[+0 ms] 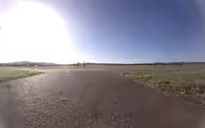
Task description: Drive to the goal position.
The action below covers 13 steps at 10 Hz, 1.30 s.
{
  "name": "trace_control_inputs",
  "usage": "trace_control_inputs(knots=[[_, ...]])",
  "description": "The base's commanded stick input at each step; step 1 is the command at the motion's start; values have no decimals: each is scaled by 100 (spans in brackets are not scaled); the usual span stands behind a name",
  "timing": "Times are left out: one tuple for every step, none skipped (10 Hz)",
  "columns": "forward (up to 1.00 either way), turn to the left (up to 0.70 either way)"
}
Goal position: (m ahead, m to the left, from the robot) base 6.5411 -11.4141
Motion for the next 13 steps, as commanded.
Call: trace_control_inputs(knots=[[70,0],[70,0],[70,0],[70,0],[70,0],[70,0],[70,0],[70,0],[70,0],[70,0],[70,0],[70,0],[70,0]])
